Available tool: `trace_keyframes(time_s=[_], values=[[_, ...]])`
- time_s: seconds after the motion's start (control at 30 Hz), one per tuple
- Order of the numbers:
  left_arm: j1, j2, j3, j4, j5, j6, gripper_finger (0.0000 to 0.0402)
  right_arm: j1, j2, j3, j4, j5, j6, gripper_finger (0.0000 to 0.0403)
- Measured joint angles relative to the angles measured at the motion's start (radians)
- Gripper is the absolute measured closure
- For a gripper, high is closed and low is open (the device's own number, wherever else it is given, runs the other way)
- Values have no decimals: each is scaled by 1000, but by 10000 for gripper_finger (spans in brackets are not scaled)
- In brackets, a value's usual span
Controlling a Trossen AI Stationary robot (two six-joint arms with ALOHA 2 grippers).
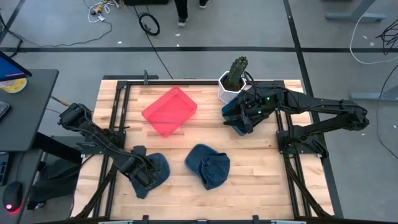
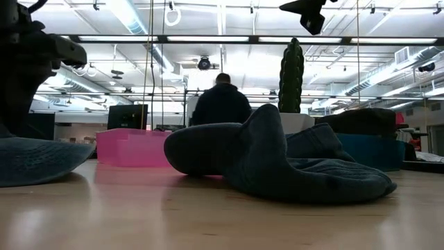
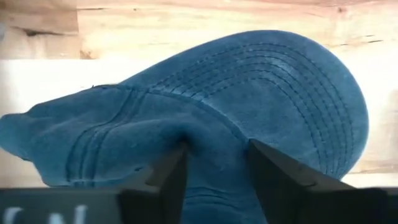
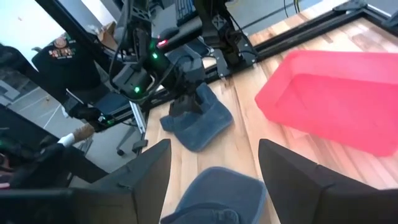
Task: Pick & Place hat
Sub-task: Put the left blue cap into the red bin
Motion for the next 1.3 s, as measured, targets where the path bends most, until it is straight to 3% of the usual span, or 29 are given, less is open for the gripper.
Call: trace_keyframes(time_s=[0.3, 0.5, 0.73, 1.0, 1.3], values=[[0, 0, -1, 9, -41, 102, 389, 0, 15, 0, -4, 19, 0, 158], [0, -8, 14, 62, -85, 122, 397, 0, 14, 0, -7, 19, 0, 158], [2, -9, 149, 13, -141, 190, 399, 0, 14, 0, -7, 18, 0, 158], [14, -9, 362, -225, -323, 198, 400, 0, 14, 0, -14, -2, -3, 158], [125, -10, 539, -446, -670, 264, 400, 0, 14, 0, -14, -9, -4, 158]])
